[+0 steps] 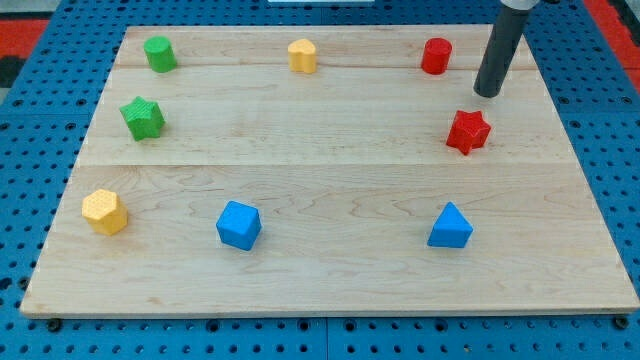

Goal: Push the red circle to the parallel left of the red star

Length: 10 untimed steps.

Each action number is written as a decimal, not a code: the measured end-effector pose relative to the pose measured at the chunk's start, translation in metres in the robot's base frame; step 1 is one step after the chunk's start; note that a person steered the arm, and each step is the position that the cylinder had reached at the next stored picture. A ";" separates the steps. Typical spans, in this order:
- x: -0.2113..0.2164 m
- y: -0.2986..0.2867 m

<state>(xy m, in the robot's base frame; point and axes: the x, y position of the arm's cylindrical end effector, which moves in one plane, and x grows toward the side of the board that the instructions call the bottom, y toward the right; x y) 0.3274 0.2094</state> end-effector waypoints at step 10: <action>0.026 -0.084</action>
